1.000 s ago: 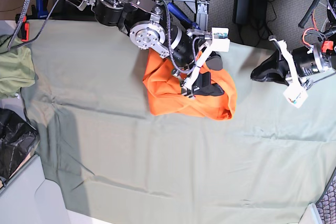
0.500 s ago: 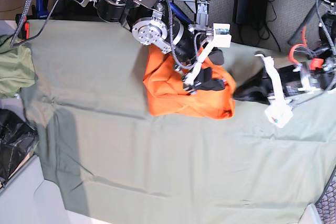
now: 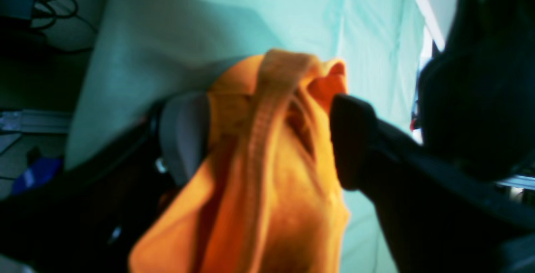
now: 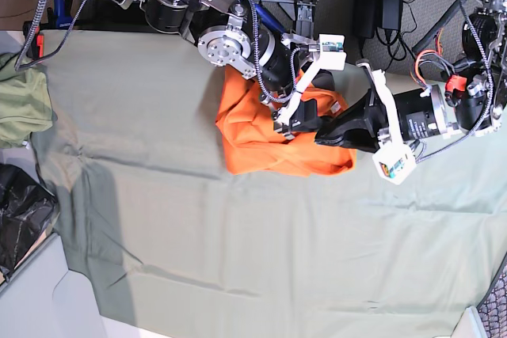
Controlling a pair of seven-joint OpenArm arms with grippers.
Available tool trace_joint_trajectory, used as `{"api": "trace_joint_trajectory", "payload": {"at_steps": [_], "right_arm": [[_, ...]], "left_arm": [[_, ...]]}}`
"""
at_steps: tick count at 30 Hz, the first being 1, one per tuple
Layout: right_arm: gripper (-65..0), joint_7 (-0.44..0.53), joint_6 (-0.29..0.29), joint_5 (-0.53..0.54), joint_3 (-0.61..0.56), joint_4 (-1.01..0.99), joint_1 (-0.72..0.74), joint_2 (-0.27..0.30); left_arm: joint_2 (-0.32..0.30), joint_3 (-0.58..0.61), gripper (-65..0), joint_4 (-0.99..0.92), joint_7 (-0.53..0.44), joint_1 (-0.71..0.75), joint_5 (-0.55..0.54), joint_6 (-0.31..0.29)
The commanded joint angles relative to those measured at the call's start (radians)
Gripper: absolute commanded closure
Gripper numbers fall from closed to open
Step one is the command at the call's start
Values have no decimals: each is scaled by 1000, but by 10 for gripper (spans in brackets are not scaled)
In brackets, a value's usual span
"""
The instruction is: Fold the T-shirt properly
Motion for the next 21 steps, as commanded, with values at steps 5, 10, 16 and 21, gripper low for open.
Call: {"api": "trace_joint_trajectory", "payload": {"at_steps": [5,10,16,21], "right_arm": [[-441,5,99,-7,5,18,11,-3],[-441,-9,98,-9,8,18,11,-3],[-441,-10,98,-8,8,18,14,-2],[-441,-10,98,-6,8,18,17,3]], "left_arm": [[-5,0,0,-44,-24,-10,8,-17],[-5,0,0,-138,-33,-44,10,-17],[-14,0,0,-235,-33,-71,43,-17],[-44,0,0,-270,-36,-71,58,-17]]}}
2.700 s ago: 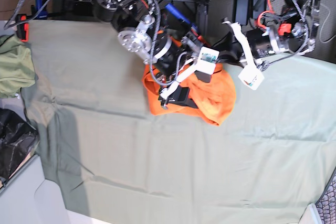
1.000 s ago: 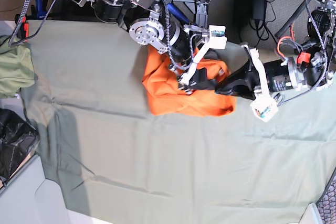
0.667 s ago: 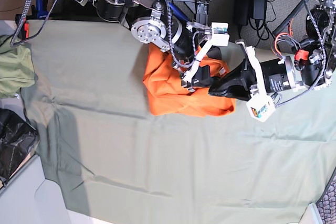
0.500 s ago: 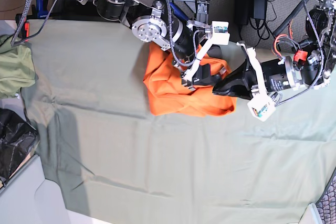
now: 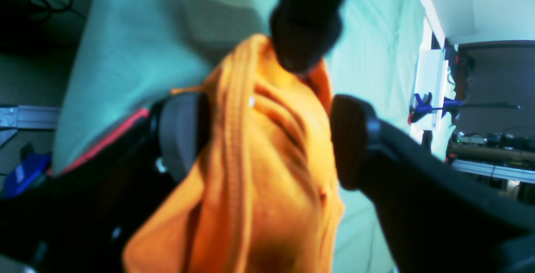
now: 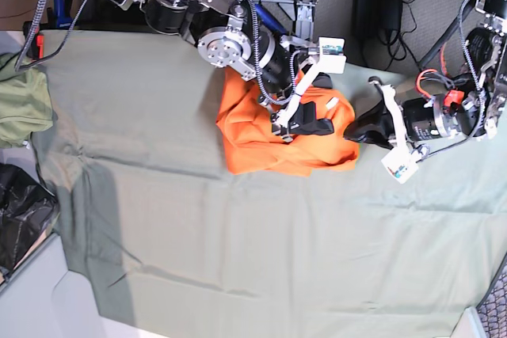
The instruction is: Fold the T-shirt properly
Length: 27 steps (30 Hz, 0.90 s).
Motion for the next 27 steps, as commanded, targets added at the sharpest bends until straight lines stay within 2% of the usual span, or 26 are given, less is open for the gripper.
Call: {"api": "trace_joint_trajectory", "payload": {"at_steps": [1,7,10,15,27], "right_arm": [[-441,14,98,2,7,18,12,3],[-441,-31,98,71,7,56,12,3],[-441,-34,98,95,7,75,9,3],[-441,-53,98,198,7,100,7,3],[-441,-53,97,203,32,164,-40,-4]], "left_arm": [[-21,-6,0,10,-26,-13,-16,-17],[-56,-6,0,8,-49,-13,28,-17],[-60,-6,0,8,-49,-13,31,-17],[-60,-6,0,-3,-52,-13,45,-17],[-63,-6,0,-8,-48,-13,47,-17]]}}
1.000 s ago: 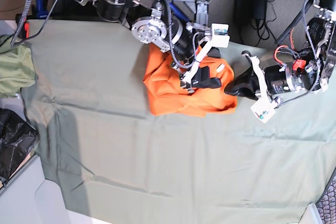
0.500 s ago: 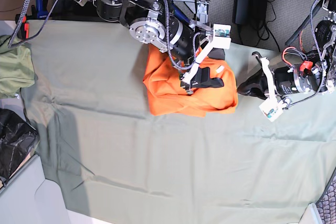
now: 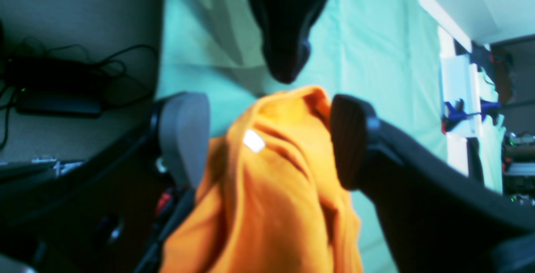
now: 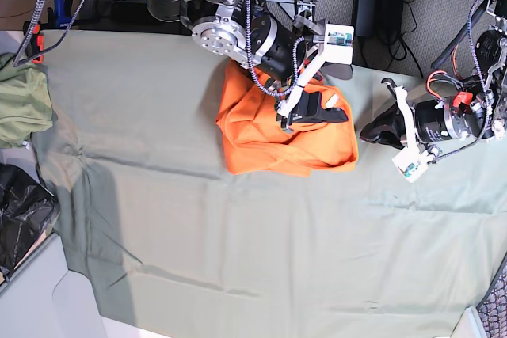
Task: Fold the T-shirt properly
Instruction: 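Release the bundle and pull the right gripper away from the shirt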
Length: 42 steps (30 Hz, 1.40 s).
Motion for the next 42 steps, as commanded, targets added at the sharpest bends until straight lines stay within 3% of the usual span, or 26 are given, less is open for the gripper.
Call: {"api": "trace_joint_trajectory", "payload": {"at_steps": [1,4,5,8,9,13,17,20,22,28,32,38,42], "right_arm": [[-441,16,97,-3,21,21,9,-6],[-404,16,68,-3,93,21,11,-24],[-337,16,52,-3,127,21,11,-32],[-15,16,40,0,242,20,14,-56],[0,16,40,6,282,20,14,-64],[0,18,37,71,439,5,26,-68],[0,50,36,246,558,-80,43,-68],[0,57,41,411,560,-160,63,-68],[0,56,45,465,542,-185,72,-68],[0,41,46,486,486,-211,80,-71],[0,47,54,461,455,-310,94,-103],[0,51,54,430,395,-452,156,-158],[0,69,54,429,391,-541,203,-199]], "left_arm": [[-17,-9,0,12,-18,-13,-13,-17],[-32,-16,0,12,-18,-13,-17,-17],[-38,-23,0,12,-18,-13,-18,-17],[-56,-47,0,17,-18,-13,-31,-17],[-61,-53,0,26,-17,-12,-43,-17],[-66,-55,0,103,17,-10,-62,-17],[-66,-55,0,238,71,31,-124,-17],[-60,-48,0,346,73,102,-153,-17],[-37,-34,0,386,59,133,-146,-17],[73,37,0,334,-11,138,-23,-17],[118,110,0,257,-34,86,64,-17],[113,137,0,189,-28,40,89,-17],[52,137,0,166,-26,43,91,-17]]}}
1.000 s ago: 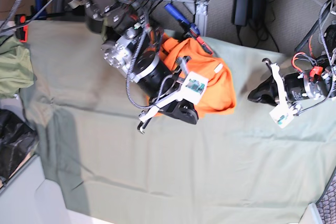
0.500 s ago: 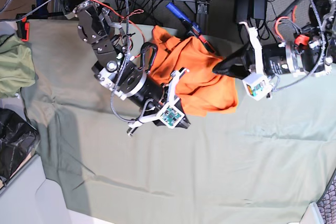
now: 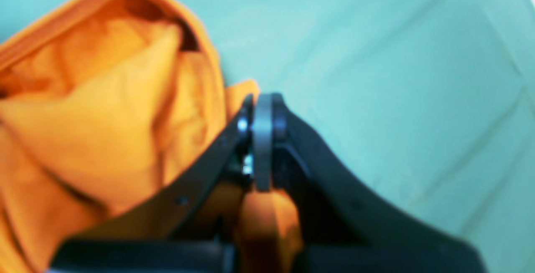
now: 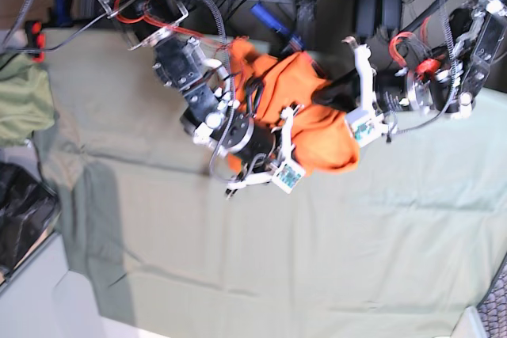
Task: Fold the T-shirt properly
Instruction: 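Release the bundle and pull the right gripper away from the shirt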
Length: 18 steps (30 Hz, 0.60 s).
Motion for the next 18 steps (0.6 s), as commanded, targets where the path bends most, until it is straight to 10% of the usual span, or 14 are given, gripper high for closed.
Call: {"api": "trace_joint_trajectory", "payload": {"at_steps": [1,18], "right_arm": [[0,26,62,-1,5,-2,38,-13],[0,48,61,-12,10,-77,99,-53]], "left_arm": [[-23,-6,0,11,-19,-5,-14,-11],[-135,-7,0,0,-26,2,-55,-11]]}}
